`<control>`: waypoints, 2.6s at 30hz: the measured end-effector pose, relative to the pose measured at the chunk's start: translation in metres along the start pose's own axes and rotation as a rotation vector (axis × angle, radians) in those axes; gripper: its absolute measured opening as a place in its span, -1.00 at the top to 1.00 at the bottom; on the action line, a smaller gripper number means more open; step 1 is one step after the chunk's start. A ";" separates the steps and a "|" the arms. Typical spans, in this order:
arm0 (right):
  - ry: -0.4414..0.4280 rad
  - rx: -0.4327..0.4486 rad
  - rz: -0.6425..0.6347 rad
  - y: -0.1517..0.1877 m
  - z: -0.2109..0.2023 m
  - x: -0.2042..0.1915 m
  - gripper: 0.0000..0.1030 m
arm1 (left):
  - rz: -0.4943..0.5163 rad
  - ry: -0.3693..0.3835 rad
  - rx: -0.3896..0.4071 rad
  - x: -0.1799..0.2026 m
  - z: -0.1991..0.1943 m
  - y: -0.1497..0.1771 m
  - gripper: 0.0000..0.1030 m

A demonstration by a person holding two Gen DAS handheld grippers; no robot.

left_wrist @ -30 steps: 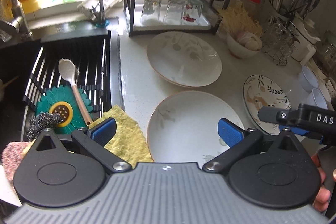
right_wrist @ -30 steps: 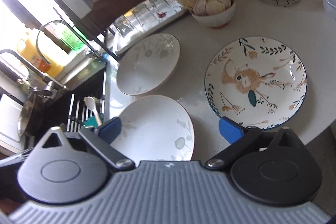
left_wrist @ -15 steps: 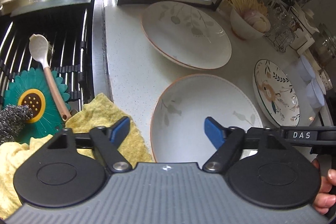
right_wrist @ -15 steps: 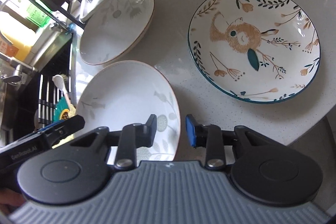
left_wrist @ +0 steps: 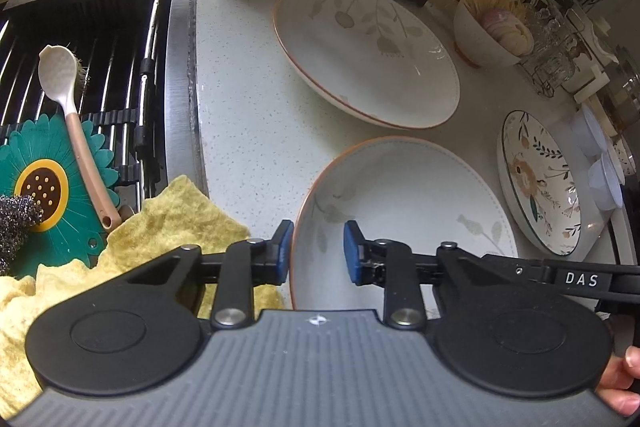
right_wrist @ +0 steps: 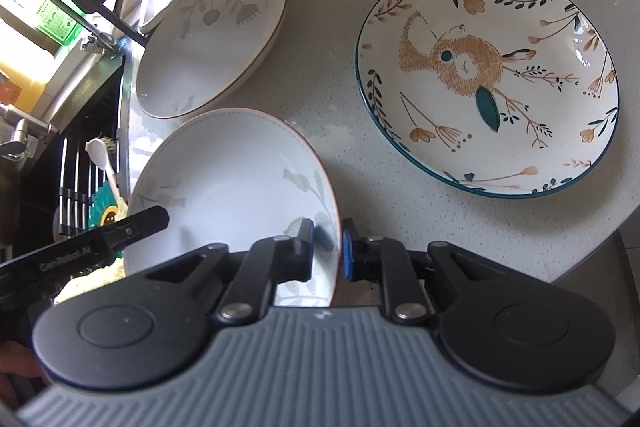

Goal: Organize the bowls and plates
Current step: 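Close the left gripper on the plate rim while the right gripper closes beside it, then lift the plate with both grippers and carry it over the animal-decorated plate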

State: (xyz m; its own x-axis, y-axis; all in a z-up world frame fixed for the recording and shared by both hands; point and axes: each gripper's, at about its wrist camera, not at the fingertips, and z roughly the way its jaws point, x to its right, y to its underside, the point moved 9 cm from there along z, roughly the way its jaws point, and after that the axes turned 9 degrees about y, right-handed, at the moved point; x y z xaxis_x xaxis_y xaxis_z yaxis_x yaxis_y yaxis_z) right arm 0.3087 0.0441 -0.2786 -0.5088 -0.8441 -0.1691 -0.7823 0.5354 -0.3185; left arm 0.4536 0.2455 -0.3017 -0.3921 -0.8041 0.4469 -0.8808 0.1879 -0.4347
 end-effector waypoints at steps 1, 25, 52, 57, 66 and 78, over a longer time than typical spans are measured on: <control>0.000 0.001 -0.003 0.000 0.000 0.000 0.67 | 0.003 -0.001 -0.001 0.000 0.001 0.000 0.42; -0.022 0.074 -0.061 -0.017 -0.034 -0.003 0.70 | 0.008 0.050 0.012 0.015 -0.027 -0.009 0.45; -0.071 0.246 -0.044 -0.105 -0.083 0.112 0.70 | 0.029 0.082 0.033 0.167 0.006 -0.066 0.45; -0.052 0.228 -0.038 -0.111 -0.068 0.137 0.70 | 0.038 0.074 -0.032 0.181 0.042 -0.068 0.45; -0.032 0.218 -0.066 -0.122 -0.043 0.159 0.70 | -0.014 0.043 -0.157 0.183 0.095 -0.064 0.45; 0.002 0.212 -0.104 -0.133 -0.023 0.170 0.69 | -0.022 -0.014 -0.193 0.187 0.126 -0.066 0.45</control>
State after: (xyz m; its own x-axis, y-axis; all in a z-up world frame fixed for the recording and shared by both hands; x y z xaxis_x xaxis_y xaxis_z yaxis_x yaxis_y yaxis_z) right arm 0.3174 -0.1699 -0.2437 -0.4300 -0.8943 -0.1235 -0.7380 0.4270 -0.5226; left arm 0.4721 0.0116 -0.2884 -0.3699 -0.8167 0.4429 -0.9241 0.2742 -0.2661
